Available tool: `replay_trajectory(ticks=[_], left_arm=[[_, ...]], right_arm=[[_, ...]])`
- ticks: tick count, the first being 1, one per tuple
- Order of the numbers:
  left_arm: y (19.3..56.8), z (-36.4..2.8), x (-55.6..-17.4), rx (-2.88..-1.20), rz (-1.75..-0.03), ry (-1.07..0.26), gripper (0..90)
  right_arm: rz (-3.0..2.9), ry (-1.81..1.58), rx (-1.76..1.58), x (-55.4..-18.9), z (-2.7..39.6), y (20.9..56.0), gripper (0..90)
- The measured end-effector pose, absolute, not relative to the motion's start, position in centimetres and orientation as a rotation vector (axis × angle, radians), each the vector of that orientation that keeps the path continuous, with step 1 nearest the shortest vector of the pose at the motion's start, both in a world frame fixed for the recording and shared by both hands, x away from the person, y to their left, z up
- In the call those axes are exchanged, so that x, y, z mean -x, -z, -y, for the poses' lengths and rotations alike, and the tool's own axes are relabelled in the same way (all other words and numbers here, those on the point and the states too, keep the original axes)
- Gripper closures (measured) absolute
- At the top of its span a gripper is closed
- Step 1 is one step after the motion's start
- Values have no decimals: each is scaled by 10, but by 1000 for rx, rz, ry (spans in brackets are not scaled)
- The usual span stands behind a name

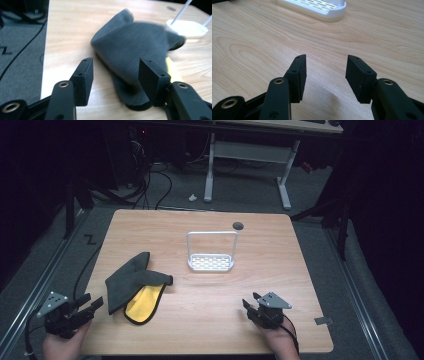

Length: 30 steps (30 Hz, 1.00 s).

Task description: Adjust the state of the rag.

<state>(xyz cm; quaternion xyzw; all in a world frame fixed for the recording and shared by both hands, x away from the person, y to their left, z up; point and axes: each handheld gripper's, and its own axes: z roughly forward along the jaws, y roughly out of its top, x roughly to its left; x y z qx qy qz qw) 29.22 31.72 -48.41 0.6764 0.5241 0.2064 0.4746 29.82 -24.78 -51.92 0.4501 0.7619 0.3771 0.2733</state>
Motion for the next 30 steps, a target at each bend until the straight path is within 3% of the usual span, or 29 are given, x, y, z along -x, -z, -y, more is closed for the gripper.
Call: replay_trajectory(ticks=[7,10,14,17,18,19,21,22,24,30], left_arm=[[475,-299,-291,-1662,-1193,-486,373],[482,-293,-297,-1683,-1212,-465,302],[495,-288,-308,-1721,-1261,-433,286],[503,-288,-314,-1712,-1297,-377,409],[504,-289,-315,-1698,-1307,-363,409],[504,-290,-315,-1698,-1317,-345,590],[503,-289,-314,-1698,-1310,-355,740],[502,-288,-313,-1701,-1299,-370,740],[496,-285,-308,-1709,-1267,-399,822],[485,-260,-297,-1751,-1154,-404,842]], right_arm=[[-2053,-1012,-1209,-299,247,520,518],[-2058,-1009,-1204,-299,246,520,518],[-2062,-1005,-1202,-299,244,520,518],[-2064,-1004,-1199,-299,244,521,517],[-2064,-1004,-1199,-299,244,521,518],[-2063,-1002,-1197,-299,244,521,518],[-2063,-1003,-1200,-299,245,521,518],[-2063,-1003,-1200,-299,245,521,518],[-2064,-1003,-1200,-299,244,521,518],[-2073,-998,-1189,-300,242,521,518]])
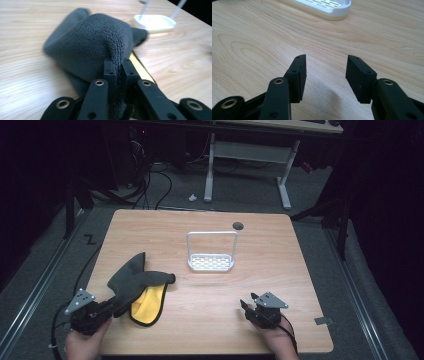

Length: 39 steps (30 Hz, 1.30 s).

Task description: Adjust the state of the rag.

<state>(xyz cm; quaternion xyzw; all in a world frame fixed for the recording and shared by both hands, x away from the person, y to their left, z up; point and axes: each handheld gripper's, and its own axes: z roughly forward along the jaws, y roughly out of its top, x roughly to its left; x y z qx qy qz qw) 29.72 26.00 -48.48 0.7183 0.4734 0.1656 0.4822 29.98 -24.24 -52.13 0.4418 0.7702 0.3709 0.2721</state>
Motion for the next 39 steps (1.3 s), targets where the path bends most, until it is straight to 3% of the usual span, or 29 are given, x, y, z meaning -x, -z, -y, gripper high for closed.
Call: replay_trajectory(ticks=[11,23,31,34,39], left_arm=[[479,-168,-287,-1882,-902,-310,853],[512,-83,-280,-2050,-732,-187,855],[521,-83,-279,-2064,-746,-179,850],[519,-84,-278,-2057,-745,-184,851],[518,-87,-275,-2052,-747,-192,851]], right_arm=[[-2066,-1001,-1192,-299,244,521,518],[-2082,-1001,-1176,-298,240,521,513],[-2116,-1025,-1149,-299,229,520,489],[-2184,-1086,-1120,-298,205,517,467],[-2283,-1082,-1018,-300,159,517,507]])
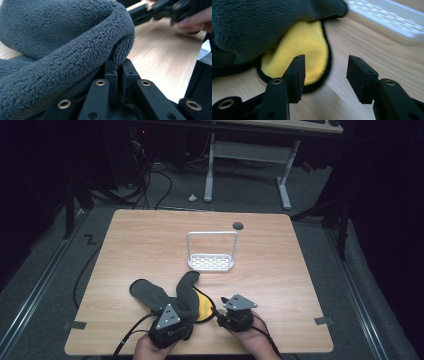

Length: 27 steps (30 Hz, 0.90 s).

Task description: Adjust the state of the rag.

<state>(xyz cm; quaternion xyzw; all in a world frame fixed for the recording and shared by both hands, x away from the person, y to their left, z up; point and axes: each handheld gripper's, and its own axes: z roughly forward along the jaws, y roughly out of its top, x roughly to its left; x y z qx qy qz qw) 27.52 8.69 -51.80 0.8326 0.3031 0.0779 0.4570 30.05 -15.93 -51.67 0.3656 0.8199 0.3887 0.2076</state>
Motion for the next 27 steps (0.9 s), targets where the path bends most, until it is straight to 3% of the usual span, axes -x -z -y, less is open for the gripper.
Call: replay_trajectory(ticks=[6,7,8,11,20,27], left_arm=[[515,-92,-271,-2037,-756,-207,852],[514,-93,-270,-2032,-758,-212,852],[513,-94,-270,-2027,-760,-215,852],[509,-100,-269,-2013,-767,-229,852],[493,-139,-283,-1887,-861,-283,853],[494,-146,-293,-1869,-880,-266,852]], right_arm=[[-2383,-978,-975,-307,137,529,567],[-2388,-990,-977,-307,137,529,611],[-2387,-969,-960,-306,137,529,786],[-2380,-948,-937,-304,138,528,845],[-2344,-924,-1022,-296,179,526,853],[-2308,-870,-1075,-282,210,524,854]])
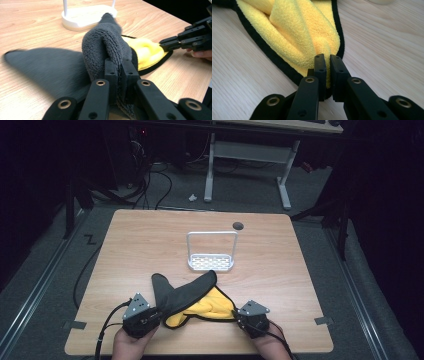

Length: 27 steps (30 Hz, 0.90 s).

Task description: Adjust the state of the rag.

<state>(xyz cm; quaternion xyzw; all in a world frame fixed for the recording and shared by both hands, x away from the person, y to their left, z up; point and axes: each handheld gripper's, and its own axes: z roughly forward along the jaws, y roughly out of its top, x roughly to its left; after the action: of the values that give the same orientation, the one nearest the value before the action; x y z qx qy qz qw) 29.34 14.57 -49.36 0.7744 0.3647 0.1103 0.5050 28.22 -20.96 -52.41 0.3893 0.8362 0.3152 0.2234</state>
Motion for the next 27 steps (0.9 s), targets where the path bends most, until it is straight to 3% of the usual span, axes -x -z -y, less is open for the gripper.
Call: replay_trajectory(ticks=[9,12,13,15,17,19,27], left_arm=[[497,-141,-298,-1881,-864,-243,842],[500,-140,-296,-1869,-863,-219,745],[500,-141,-295,-1861,-867,-214,640],[502,-146,-289,-1830,-883,-192,560],[502,-147,-286,-1829,-880,-193,532],[504,-147,-280,-1827,-882,-196,446],[506,-143,-258,-1817,-864,-190,362]], right_arm=[[-2202,-809,-1213,-270,255,523,855],[-2180,-811,-1255,-271,260,523,850],[-2176,-807,-1252,-272,261,523,834],[-2171,-816,-1262,-273,261,523,812],[-2168,-817,-1264,-273,262,522,808],[-2151,-834,-1268,-274,262,519,803],[-2145,-854,-1237,-285,257,515,800]])
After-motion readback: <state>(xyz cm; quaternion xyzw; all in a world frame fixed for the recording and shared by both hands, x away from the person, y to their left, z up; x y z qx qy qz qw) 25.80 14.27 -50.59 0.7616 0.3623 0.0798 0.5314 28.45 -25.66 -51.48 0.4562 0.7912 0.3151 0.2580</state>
